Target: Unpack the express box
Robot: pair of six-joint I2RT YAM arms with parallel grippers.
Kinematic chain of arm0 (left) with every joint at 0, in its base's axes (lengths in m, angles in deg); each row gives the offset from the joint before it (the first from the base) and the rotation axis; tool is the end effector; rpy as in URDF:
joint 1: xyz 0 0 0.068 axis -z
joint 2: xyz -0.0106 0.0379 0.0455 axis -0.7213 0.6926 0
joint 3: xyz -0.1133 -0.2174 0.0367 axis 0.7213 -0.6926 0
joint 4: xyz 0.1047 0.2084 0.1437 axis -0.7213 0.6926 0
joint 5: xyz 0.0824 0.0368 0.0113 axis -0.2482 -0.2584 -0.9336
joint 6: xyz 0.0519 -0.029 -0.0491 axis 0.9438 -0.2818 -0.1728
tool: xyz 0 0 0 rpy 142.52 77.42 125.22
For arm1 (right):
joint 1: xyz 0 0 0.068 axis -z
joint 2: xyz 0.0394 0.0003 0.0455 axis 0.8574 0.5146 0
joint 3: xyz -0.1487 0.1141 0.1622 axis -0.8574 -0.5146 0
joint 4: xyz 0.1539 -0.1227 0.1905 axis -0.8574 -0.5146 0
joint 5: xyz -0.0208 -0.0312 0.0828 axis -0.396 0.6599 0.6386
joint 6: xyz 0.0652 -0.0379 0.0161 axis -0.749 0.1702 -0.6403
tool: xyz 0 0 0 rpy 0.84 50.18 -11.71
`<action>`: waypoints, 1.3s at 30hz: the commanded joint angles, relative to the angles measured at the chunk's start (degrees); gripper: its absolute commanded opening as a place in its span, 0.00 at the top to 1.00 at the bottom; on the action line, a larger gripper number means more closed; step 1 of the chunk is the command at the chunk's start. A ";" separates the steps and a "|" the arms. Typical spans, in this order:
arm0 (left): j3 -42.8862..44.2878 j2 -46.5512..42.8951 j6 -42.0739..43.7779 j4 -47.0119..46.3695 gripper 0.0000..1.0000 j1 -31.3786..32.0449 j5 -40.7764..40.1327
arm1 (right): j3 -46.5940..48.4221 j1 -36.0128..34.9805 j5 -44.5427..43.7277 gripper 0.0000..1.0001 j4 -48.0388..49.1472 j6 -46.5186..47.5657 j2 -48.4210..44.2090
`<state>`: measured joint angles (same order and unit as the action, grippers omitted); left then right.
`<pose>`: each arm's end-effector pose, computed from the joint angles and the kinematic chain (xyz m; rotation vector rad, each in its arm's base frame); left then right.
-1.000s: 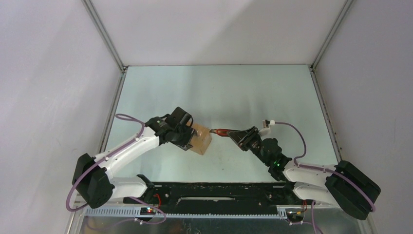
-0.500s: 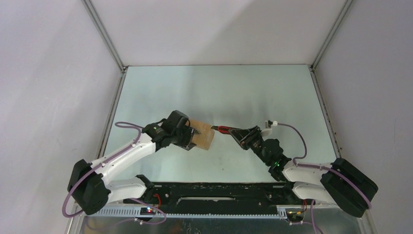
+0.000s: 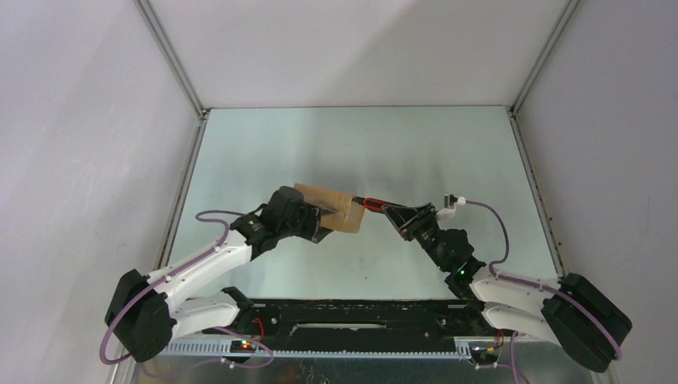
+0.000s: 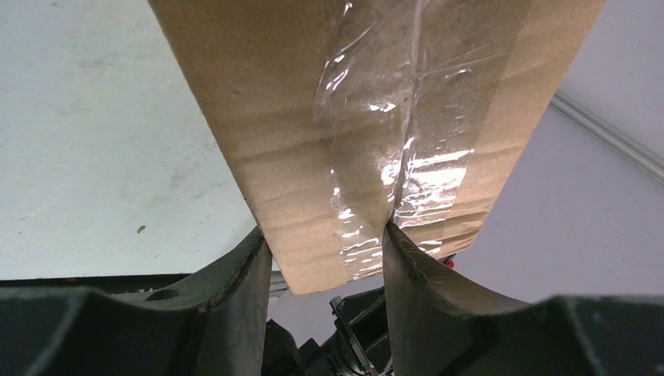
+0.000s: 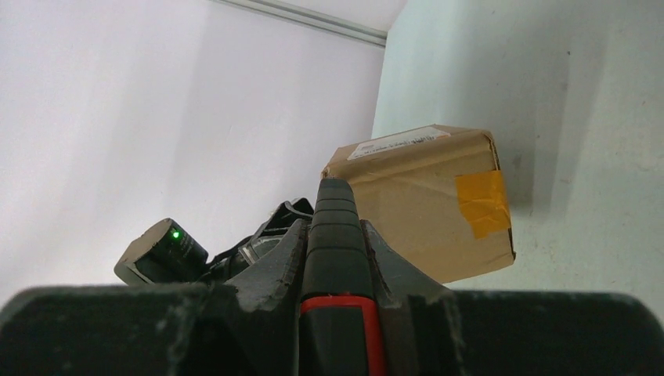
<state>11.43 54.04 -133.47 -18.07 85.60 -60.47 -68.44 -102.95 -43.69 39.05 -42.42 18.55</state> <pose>0.2085 -0.1727 0.1808 -1.5158 2.2714 -1.0740 0.1841 0.1616 0.1543 0.6452 1.6222 1.5005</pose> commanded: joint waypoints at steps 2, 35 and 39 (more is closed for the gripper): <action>-2.29 -1.24 3.88 -17.21 0.88 1.95 14.42 | 4.87 -3.17 6.81 1.00 -6.82 5.37 -8.15; 11.15 -2.89 11.49 7.93 0.95 9.07 -6.42 | 12.43 -9.19 -2.02 1.00 -39.56 17.08 -20.28; 17.37 0.08 13.80 15.82 0.97 9.47 -9.09 | 12.71 -9.43 -1.63 1.00 -40.70 17.34 -20.67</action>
<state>20.15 52.25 -124.35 -6.27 92.93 -69.65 -57.16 -111.19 -47.71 5.15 -27.78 -2.83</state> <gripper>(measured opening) 0.503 0.260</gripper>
